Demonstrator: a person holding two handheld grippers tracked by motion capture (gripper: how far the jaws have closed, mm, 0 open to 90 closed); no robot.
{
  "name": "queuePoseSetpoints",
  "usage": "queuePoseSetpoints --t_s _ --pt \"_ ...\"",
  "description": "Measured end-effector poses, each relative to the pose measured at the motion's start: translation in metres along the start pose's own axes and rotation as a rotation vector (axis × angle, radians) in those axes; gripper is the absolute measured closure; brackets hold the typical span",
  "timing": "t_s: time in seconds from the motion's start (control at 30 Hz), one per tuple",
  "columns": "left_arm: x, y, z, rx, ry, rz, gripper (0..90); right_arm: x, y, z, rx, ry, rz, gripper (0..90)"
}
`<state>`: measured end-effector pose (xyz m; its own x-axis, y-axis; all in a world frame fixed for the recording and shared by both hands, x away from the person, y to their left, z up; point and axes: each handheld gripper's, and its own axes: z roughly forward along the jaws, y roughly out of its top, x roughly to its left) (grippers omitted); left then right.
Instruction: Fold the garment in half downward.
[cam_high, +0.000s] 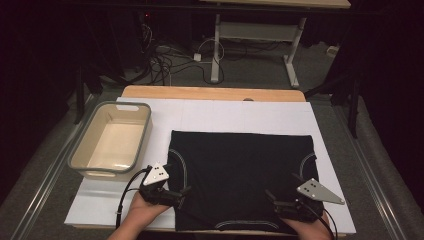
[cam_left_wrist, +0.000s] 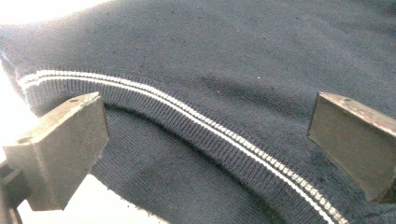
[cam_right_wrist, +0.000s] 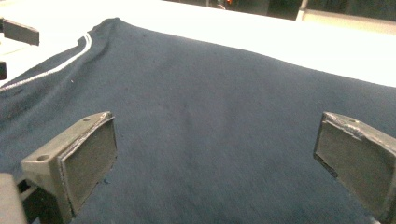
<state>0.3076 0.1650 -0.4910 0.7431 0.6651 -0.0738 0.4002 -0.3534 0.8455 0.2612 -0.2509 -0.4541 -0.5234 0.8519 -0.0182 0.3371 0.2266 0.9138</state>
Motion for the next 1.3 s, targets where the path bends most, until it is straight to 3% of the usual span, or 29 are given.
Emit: queuePoseSetpoints --t_s 0.6,0.9,1.0,1.3 --pt "-0.001 -0.001 -0.001 -0.016 0.0 0.002 0.0 0.033 0.019 0.05 -0.002 0.128 -0.05 0.3" --pt "-0.001 -0.002 -0.003 -0.041 0.004 -0.007 0.0 0.05 0.034 0.063 -0.028 0.181 -0.079 0.3" --pt "-0.001 -0.003 -0.003 -0.042 0.009 -0.01 0.0 0.058 0.033 0.065 -0.046 0.205 -0.08 0.3" --pt "-0.001 -0.003 -0.003 -0.041 0.014 -0.01 0.0 0.077 0.023 0.071 -0.008 0.267 -0.103 0.3"
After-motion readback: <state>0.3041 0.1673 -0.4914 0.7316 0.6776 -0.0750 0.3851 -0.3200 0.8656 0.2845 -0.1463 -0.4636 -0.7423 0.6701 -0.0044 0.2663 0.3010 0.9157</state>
